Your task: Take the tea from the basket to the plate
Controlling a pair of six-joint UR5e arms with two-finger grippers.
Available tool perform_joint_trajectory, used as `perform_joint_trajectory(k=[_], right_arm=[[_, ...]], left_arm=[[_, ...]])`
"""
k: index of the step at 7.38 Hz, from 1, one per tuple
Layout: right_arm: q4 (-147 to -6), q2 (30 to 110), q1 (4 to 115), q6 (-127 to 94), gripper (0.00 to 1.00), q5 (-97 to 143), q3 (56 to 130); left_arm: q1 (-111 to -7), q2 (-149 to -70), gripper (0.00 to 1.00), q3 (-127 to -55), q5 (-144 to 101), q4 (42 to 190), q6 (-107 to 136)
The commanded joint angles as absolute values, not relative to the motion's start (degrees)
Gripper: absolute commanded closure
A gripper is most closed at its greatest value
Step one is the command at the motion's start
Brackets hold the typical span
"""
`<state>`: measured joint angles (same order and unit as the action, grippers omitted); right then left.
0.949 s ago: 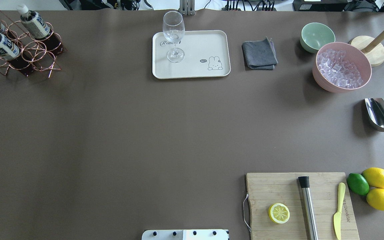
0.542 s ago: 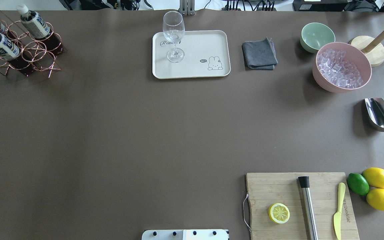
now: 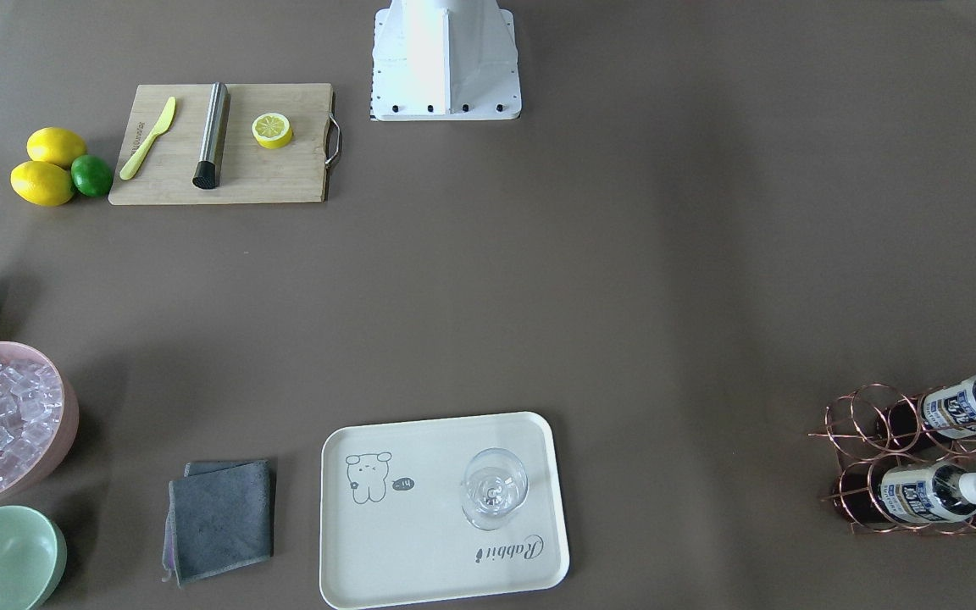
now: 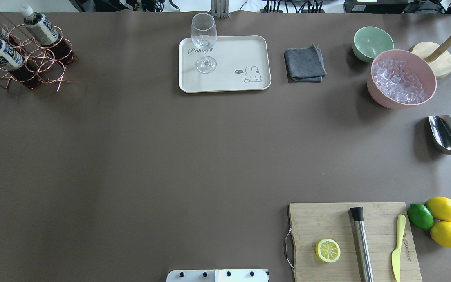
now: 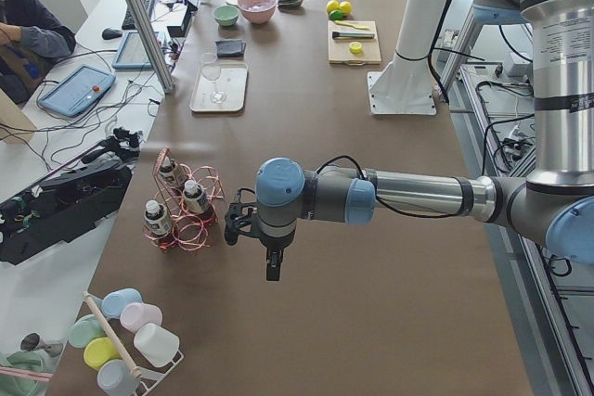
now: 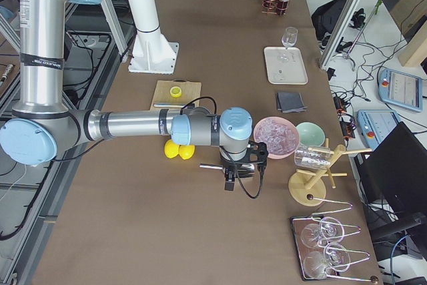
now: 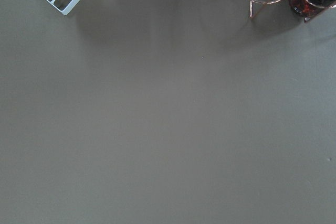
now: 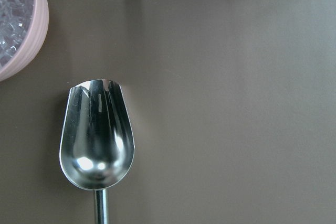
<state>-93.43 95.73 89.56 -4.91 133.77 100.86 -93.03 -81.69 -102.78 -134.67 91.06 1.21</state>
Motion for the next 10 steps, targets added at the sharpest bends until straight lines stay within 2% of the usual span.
perform_joint_trajectory(k=[1,5,6,8,10], right_arm=[[-93.4,95.7,89.6,-4.8,0.00,133.9,100.9],[-93.4,95.9,89.6,-4.7,0.00,133.9,100.7],[-93.4,95.9,89.6,-4.5,0.00,133.9,100.6],[-93.3,95.6,89.6,-4.9,0.00,133.8,100.8],[-93.4,95.4,89.6,-4.9,0.00,133.7,100.5]], left_arm=[[-93.0,-83.0,0.01,-102.9,-134.7,91.2,1.2],[-92.9,-86.7,0.01,-103.9,-134.7,91.3,-0.1],[-92.7,-87.4,0.02,-103.0,-134.6,90.6,-8.4],[-92.4,-91.5,0.02,-102.0,-134.6,88.8,-16.7],[-92.4,-98.2,0.02,-97.8,-134.6,86.8,-30.0]])
